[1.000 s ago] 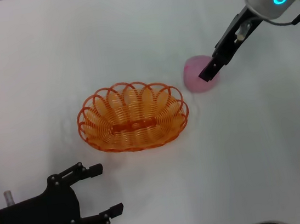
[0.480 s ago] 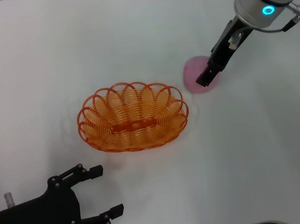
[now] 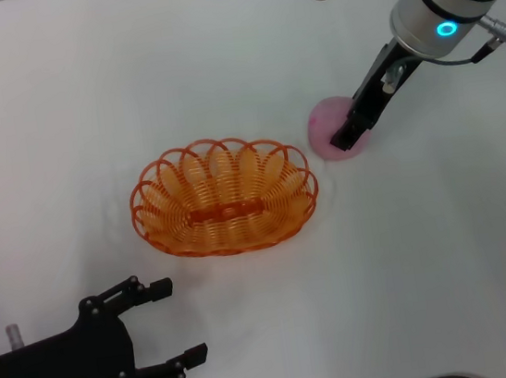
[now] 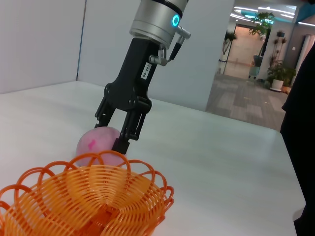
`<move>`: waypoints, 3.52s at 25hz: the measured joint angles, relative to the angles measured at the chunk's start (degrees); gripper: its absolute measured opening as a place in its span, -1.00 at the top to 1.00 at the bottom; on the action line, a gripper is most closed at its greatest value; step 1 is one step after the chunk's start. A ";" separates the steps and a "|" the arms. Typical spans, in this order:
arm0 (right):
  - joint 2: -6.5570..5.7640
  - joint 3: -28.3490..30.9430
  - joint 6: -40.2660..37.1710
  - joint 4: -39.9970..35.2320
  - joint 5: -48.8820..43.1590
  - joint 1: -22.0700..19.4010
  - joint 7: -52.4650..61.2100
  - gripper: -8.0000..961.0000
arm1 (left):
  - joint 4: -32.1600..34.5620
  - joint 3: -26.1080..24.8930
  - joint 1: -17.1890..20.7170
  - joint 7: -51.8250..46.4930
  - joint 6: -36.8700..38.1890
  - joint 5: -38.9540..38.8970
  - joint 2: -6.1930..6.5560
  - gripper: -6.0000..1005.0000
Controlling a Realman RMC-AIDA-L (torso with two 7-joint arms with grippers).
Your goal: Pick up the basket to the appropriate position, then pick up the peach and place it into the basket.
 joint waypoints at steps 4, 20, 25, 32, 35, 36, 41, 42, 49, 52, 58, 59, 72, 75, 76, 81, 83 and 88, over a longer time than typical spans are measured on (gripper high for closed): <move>-0.03 -0.28 0.35 -0.20 0.03 -0.19 0.00 -0.60 | 0.01 0.00 -0.03 0.01 0.00 0.00 0.00 -0.76; -0.53 5.18 0.25 -2.94 3.70 -0.71 -0.23 0.43 | 0.00 0.00 0.01 0.02 -0.09 0.06 0.00 -0.76; -0.60 6.19 -0.63 -4.93 8.71 -1.37 -1.00 0.50 | -0.11 0.00 0.09 0.02 -0.09 0.09 0.00 -0.76; -0.58 5.79 -4.35 -7.01 19.69 -1.92 -4.46 0.51 | -0.03 0.00 0.21 0.02 -0.04 0.09 0.00 -0.76; -0.58 5.64 -6.32 -6.98 24.08 -1.92 -6.91 0.51 | 0.00 -0.02 0.21 0.02 -0.03 0.09 0.05 -0.76; -0.58 5.30 -6.61 -6.74 25.40 -1.88 -7.58 0.51 | 0.00 -0.09 0.21 0.02 -0.03 0.09 0.06 -0.76; -0.62 2.45 -6.64 -3.44 27.35 -0.59 -8.53 0.51 | 0.05 -1.32 -0.03 0.04 0.04 0.05 0.16 -0.76; -0.64 2.05 -6.55 -2.69 27.35 -0.25 -8.54 0.51 | 0.12 -1.41 -0.06 0.06 0.08 -0.04 0.17 -0.76; -0.67 0.22 -5.31 0.55 27.68 0.99 -8.95 0.26 | 0.64 -1.60 -0.11 0.10 0.22 -0.40 0.18 -0.76; -0.63 0.22 -5.18 0.69 27.88 1.00 -9.15 -0.15 | 0.64 -2.25 -0.07 0.11 0.33 -0.40 0.18 -0.76; -0.66 0.42 -4.92 0.72 29.52 0.43 -10.49 -0.45 | 0.69 -2.92 -0.03 0.09 0.54 -0.45 0.18 -0.76; -0.69 0.57 -4.91 0.73 29.81 0.21 -10.95 -0.50 | 0.71 -2.93 -0.05 0.09 0.56 -0.45 0.18 -0.76; -1.28 11.96 -13.64 2.10 41.36 -14.03 -37.93 -0.97 | 0.12 -4.62 -0.21 -0.08 1.13 -1.39 0.18 -0.76; -1.30 16.24 -16.65 4.82 42.12 -17.96 -45.67 -0.97 | 0.10 -5.47 -0.25 -0.46 1.97 -1.53 0.18 -0.76; -1.30 17.91 -17.14 6.10 42.18 -19.11 -48.26 -0.97 | 0.09 -5.60 -0.27 -0.48 2.09 -1.53 0.18 -0.76; -1.58 24.18 -18.55 10.75 42.06 -24.23 -57.57 -0.97 | 0.09 -5.82 -0.06 -0.51 2.57 -1.53 0.24 -0.76; -1.75 25.62 -18.64 12.16 41.87 -25.80 -60.19 -0.97 | 0.14 -5.86 0.08 -0.51 2.99 -1.32 0.24 -0.76; -2.11 26.69 -18.29 16.10 41.09 -27.76 -65.71 -0.97 | 0.13 -5.89 0.48 -0.59 3.36 -0.80 0.27 -0.76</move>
